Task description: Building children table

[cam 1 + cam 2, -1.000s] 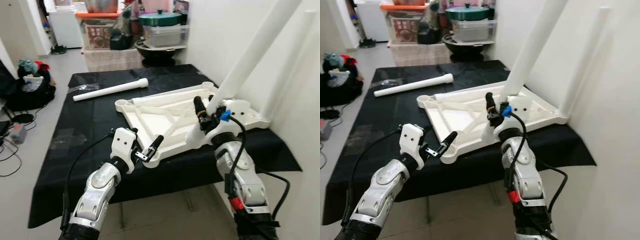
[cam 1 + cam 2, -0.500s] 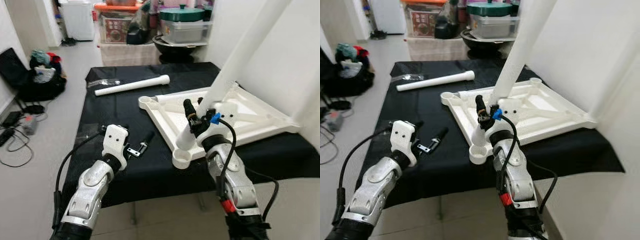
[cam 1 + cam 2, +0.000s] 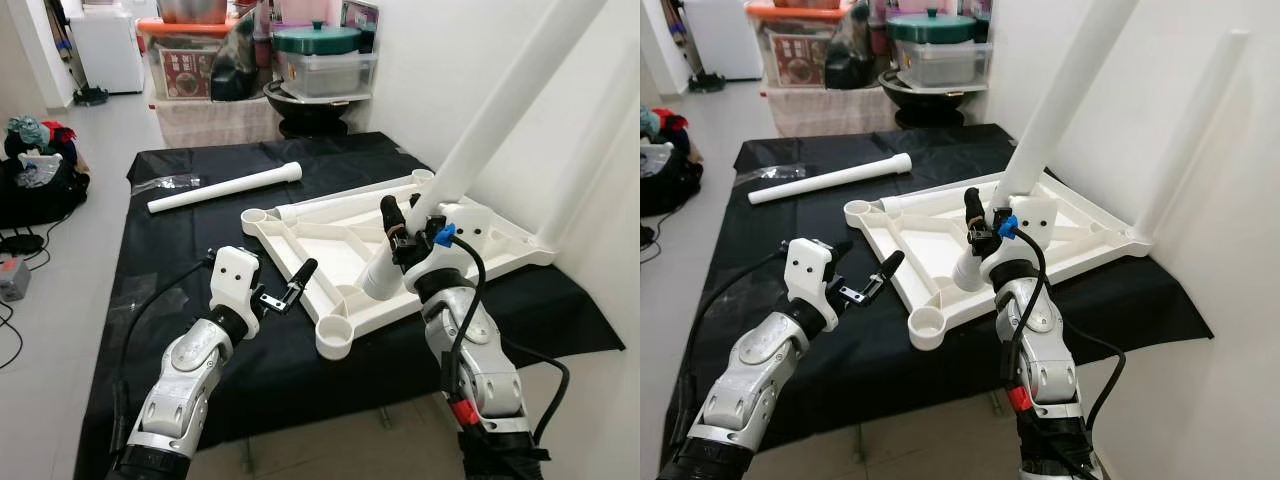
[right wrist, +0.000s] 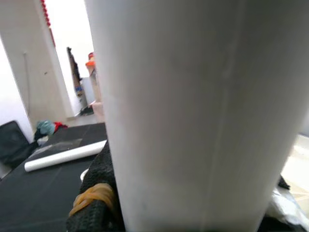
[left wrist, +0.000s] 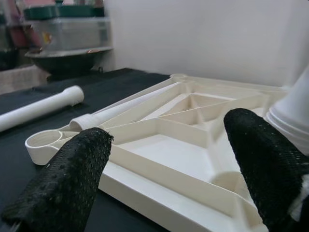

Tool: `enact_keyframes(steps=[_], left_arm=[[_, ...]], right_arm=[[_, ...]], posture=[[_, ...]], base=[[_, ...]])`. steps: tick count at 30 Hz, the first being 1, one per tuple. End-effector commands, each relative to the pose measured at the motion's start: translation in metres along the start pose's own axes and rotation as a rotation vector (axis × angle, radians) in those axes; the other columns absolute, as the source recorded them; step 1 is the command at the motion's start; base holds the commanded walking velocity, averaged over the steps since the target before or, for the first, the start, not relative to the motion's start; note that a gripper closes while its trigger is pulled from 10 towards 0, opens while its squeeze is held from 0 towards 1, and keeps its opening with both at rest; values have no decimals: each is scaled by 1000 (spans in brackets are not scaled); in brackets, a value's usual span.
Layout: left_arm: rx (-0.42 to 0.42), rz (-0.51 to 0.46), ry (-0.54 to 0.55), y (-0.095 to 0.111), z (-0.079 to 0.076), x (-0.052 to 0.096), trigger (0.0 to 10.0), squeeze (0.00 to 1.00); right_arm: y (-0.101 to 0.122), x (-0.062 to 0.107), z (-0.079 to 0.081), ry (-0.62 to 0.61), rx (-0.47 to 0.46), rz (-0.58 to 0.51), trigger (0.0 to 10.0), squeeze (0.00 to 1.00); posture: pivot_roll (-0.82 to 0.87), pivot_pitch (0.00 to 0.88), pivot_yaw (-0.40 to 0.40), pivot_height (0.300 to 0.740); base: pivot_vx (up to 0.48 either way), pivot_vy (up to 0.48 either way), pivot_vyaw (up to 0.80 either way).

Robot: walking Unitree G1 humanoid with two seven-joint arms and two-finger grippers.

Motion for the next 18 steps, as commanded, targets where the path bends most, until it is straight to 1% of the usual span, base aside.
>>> enact_keyframes(steps=[1, 5, 9, 18], left_arm=[[8, -10, -8, 3, 0, 0, 10000, 0], [13, -9, -12, 2, -2, -1, 10000, 0], [26, -8, -27, 2, -10, 2, 10000, 0], [25, -2, -23, 1, -8, 4, 10000, 0]], right_arm=[[4, -2, 1, 6, 5, -6, 10000, 0], [5, -2, 2, 13, 9, -7, 10000, 0], [5, 0, -3, 14, 15, 1, 10000, 0], [3, 0, -2, 25, 12, 13, 10000, 0]], posture=[[17, 0, -44, 740], [12, 0, -42, 740], [24, 0, -52, 740], [27, 0, -50, 740]], base=[[0, 0, 0], [0, 0, 0], [0, 0, 0], [0, 0, 0]])
Point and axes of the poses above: a point about 5 cm out from each wrist's last joint towards the gripper, its own x axis pointing back from the gripper into the wrist, its own y axis along the axis of the wrist's last joint, z = x × y, the point moved 4 cm from there along -x, pointing out of the wrist towards the gripper, and after that the axes turned 3 degrees about -x, right-handed, at the moved point
